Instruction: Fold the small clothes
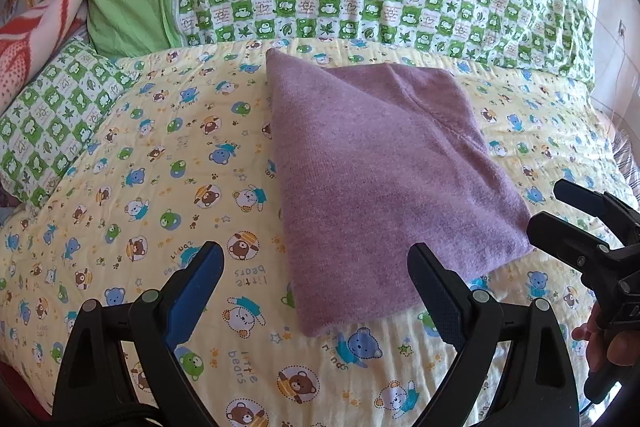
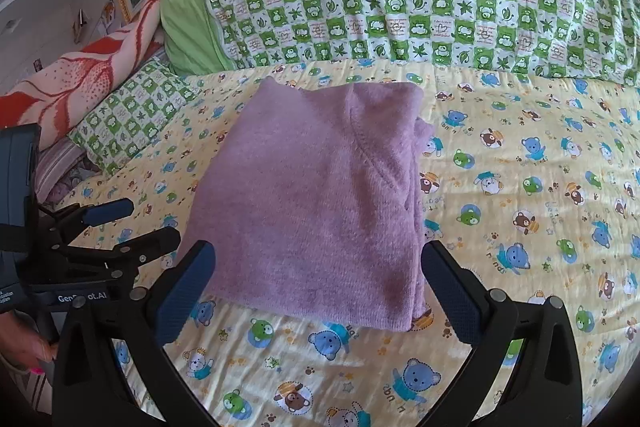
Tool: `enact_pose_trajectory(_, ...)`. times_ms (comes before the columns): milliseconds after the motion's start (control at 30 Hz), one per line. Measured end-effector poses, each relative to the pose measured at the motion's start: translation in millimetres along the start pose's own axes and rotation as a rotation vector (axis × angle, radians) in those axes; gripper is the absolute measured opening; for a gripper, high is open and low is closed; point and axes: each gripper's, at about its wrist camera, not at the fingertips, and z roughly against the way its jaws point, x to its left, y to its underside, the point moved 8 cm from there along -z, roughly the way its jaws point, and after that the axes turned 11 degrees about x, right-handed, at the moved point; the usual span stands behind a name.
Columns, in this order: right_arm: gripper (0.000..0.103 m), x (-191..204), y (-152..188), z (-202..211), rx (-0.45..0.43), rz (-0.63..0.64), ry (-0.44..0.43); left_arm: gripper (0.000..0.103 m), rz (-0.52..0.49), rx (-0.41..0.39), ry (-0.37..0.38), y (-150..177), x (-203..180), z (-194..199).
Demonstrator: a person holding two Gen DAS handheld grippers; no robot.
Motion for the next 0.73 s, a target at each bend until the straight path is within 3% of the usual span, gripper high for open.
enact_pose_trajectory(733, 0.103, -4.1, -9.6, -7.6, 0.014, -0.007, 0.007, 0.093, 0.007, -0.022, -0.003, -6.7, 4.1, 5.9)
